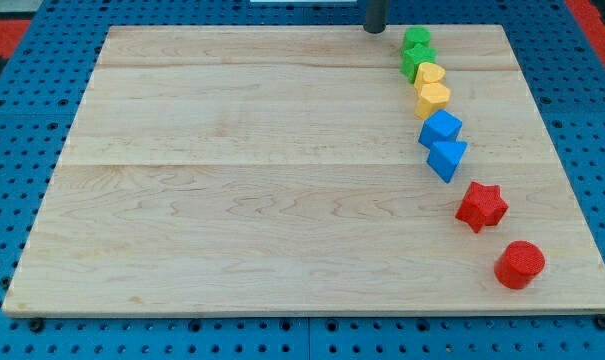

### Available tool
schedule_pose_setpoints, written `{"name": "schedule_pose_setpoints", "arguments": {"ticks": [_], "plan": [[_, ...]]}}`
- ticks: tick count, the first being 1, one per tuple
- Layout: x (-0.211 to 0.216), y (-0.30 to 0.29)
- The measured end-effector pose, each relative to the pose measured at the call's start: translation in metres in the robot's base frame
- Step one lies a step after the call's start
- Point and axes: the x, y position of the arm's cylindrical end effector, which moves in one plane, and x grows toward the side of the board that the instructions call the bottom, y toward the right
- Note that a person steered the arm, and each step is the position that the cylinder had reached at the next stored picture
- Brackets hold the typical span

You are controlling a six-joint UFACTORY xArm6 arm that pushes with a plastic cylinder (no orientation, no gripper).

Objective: Push the group of blocks down a bit

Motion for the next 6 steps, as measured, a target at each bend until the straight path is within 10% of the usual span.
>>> {"name": "schedule_pose_setpoints", "arguments": {"ticks": [6], "plan": [[0.017,0.082]]}}
